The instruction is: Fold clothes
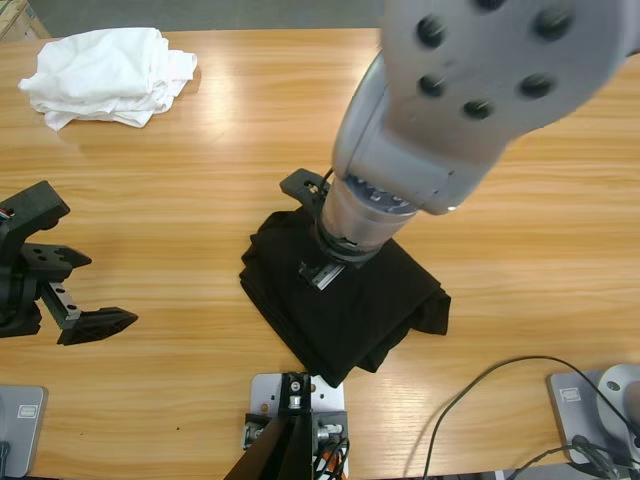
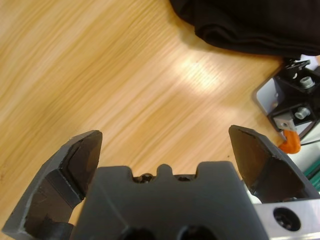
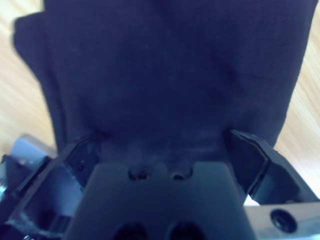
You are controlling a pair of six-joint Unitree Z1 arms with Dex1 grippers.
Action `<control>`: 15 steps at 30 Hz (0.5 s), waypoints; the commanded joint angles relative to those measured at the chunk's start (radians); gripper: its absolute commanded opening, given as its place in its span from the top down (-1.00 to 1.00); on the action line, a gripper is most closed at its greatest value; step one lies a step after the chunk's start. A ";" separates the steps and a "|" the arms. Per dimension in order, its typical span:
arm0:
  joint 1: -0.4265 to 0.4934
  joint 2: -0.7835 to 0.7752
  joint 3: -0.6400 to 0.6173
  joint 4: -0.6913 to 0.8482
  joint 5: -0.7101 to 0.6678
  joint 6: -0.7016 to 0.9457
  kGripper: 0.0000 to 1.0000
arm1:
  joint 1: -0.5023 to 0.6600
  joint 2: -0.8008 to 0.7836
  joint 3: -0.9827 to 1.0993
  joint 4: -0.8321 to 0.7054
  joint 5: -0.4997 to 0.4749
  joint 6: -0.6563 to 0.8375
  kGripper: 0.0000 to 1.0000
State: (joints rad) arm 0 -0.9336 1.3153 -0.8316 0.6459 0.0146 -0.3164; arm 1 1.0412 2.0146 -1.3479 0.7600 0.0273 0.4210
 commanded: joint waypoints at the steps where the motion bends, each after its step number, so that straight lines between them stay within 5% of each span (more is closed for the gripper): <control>1: -0.008 -0.008 0.031 -0.029 0.005 0.010 -0.99 | 0.017 0.078 0.008 -0.059 -0.020 0.027 -1.00; 15: -0.008 -0.008 0.019 -0.029 0.007 0.010 -0.99 | 0.014 0.101 0.131 -0.126 -0.032 0.182 -0.97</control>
State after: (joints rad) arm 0 -0.9336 1.3153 -0.8313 0.6272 0.0146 -0.3164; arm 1 1.0482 2.0491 -1.3019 0.6588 0.0221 0.5323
